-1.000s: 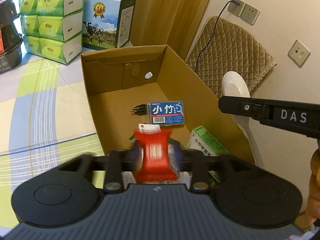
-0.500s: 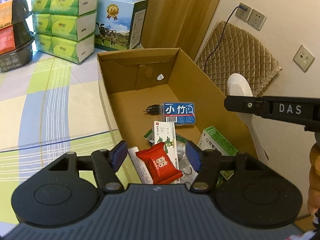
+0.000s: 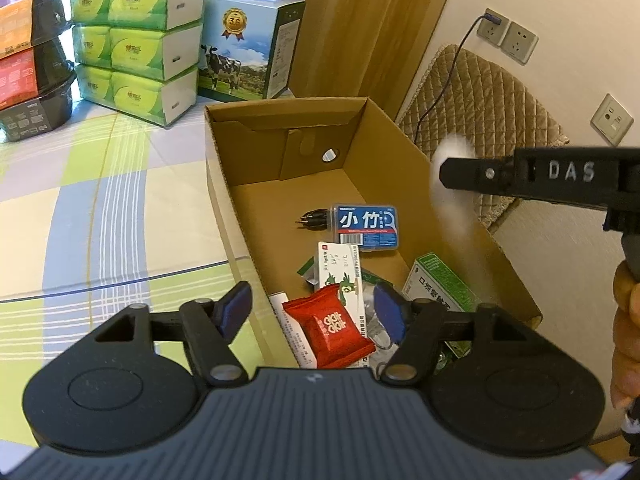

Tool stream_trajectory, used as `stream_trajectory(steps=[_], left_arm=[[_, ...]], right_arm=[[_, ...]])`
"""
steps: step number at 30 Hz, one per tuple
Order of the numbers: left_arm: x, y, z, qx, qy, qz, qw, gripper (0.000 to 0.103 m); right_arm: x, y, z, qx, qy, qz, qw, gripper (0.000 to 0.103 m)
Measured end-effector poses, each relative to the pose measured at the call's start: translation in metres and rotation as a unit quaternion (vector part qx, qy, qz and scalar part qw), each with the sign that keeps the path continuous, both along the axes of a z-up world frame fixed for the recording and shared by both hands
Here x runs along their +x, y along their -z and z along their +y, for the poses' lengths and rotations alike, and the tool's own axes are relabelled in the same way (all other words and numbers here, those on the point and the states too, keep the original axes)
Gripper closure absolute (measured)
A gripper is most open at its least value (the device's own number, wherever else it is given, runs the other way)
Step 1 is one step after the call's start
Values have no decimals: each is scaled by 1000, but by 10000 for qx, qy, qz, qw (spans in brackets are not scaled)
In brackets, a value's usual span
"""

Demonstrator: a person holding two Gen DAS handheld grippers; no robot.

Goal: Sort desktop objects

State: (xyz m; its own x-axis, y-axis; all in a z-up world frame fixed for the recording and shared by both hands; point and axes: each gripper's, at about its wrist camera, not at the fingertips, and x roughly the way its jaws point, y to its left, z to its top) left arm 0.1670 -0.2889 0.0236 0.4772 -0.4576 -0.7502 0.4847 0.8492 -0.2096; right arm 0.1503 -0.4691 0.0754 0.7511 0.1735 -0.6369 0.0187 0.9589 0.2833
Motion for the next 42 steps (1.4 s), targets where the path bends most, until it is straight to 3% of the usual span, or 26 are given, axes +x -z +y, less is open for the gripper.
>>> stream_trajectory(steps=[1, 10, 22, 29, 42], left_arm=[[0, 0, 1, 4, -10, -7, 10000, 35], [-2, 0, 3, 15, -43, -38, 10000, 32], [-16, -12, 6, 41, -75, -199, 9998, 15], [-34, -20, 12, 90, -120, -327, 9994, 2], [-78, -36, 28, 315, -506, -619, 9963, 1]], right_arm=[[-2, 0, -2, 86, 7, -61, 9999, 24], [-10, 0, -8, 52, 108, -27, 9999, 24], [-34, -9, -10, 52, 158, -57, 9998, 24], [-61, -12, -11, 33, 214, -50, 9998, 18], [-132, -19, -7, -163, 335, -147, 9992, 6]])
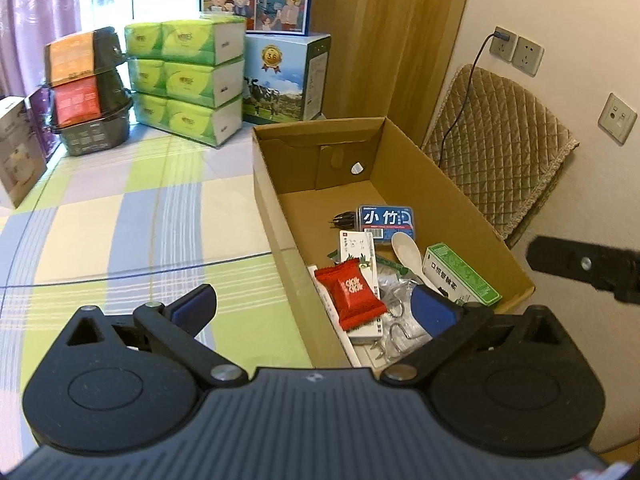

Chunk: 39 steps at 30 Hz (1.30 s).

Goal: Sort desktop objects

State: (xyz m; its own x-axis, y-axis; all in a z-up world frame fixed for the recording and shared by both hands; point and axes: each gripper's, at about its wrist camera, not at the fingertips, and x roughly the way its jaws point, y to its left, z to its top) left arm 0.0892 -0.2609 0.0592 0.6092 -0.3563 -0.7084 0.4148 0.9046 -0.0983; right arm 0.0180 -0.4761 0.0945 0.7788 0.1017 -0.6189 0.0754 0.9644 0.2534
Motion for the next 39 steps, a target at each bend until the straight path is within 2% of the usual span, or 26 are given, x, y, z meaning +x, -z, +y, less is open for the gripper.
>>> stream_trajectory(steps=[8, 15, 20, 27, 39], left_arm=[[-39, -10, 8, 0, -105, -57, 9999, 1], [-67, -12, 18, -51, -152, 155, 9998, 1], [-86, -12, 25, 122, -153, 127, 9997, 1], [-101, -9, 32, 273, -248, 144, 9992, 1], [-112, -3, 37, 306, -333, 168, 9988, 1]], right_arm=[[-38, -3, 8, -239, 1, 32, 9997, 2], [-67, -3, 19, -368, -46, 15, 9993, 2], [-85, -3, 24, -358, -43, 43, 9993, 2], [-103, -1, 27, -389, -50, 122, 9992, 2], [-117, 5, 32, -581, -52, 181, 9981, 2]])
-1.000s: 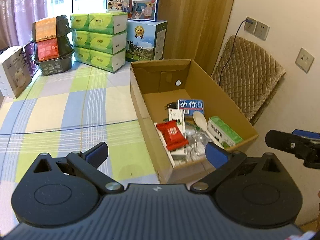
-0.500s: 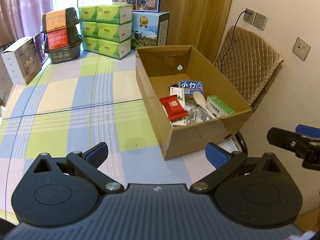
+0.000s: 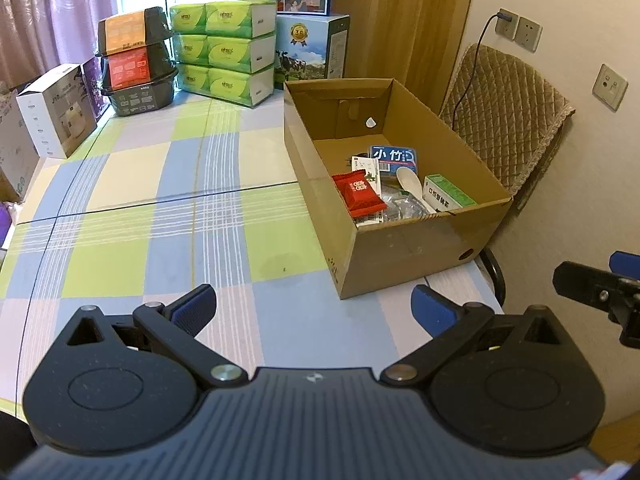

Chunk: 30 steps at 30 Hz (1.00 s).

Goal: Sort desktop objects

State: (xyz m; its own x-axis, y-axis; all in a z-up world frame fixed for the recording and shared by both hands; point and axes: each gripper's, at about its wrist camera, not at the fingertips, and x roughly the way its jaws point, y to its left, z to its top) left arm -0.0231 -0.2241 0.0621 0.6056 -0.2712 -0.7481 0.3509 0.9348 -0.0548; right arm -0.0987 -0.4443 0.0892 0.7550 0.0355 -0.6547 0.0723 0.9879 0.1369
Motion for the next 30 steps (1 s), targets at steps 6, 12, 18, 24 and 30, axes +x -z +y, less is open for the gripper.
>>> stream_trajectory(steps=[6, 12, 18, 24, 30], left_arm=[[-2, 2, 0, -28, 4, 57, 10000, 1], [-6, 4, 0, -24, 23, 75, 10000, 1], [-7, 6, 1, -15, 18, 73, 10000, 1], [-8, 9, 3, -16, -8, 90, 10000, 1], [-8, 10, 6, -9, -34, 109, 9999, 1]], right_arm=[[-2, 2, 1, -83, -3, 34, 10000, 2], [-1, 4, 2, -119, 27, 95, 9999, 2], [0, 6, 5, -173, -15, 161, 9997, 2], [0, 9, 9, -258, -61, 198, 9995, 2], [1, 11, 11, -264, -92, 234, 9993, 2]])
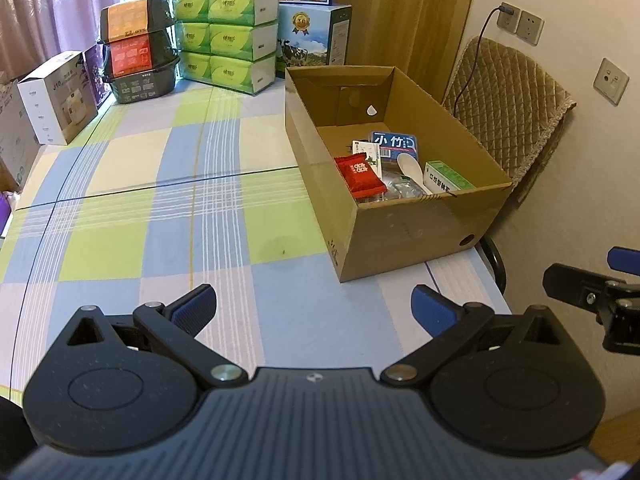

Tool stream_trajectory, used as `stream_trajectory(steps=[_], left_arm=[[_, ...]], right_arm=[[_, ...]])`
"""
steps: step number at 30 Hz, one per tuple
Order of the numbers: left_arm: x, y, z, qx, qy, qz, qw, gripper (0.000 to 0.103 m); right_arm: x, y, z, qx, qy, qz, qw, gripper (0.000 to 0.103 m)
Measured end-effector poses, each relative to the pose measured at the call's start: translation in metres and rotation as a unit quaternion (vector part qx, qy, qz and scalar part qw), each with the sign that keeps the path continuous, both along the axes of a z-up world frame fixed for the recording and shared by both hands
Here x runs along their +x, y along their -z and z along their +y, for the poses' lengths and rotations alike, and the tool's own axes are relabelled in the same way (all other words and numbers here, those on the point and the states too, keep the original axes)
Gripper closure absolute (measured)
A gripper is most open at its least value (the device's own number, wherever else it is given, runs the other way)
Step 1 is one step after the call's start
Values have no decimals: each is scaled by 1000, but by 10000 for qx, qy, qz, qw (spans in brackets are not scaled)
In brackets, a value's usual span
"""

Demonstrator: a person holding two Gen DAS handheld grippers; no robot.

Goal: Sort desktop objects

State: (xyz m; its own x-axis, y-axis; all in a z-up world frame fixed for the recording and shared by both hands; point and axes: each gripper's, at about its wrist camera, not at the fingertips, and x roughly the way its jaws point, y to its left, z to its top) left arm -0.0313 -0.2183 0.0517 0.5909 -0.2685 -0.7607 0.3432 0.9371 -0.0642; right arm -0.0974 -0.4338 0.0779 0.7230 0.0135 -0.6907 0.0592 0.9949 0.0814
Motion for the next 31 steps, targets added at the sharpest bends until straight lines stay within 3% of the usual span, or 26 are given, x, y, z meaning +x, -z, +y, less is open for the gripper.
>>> stream_trajectory(steps=[31], left_arm=[[-3, -3, 10, -28, -134, -193, 9997, 1]], right_arm=[[1, 3, 9, 15, -64, 47, 10000, 2]])
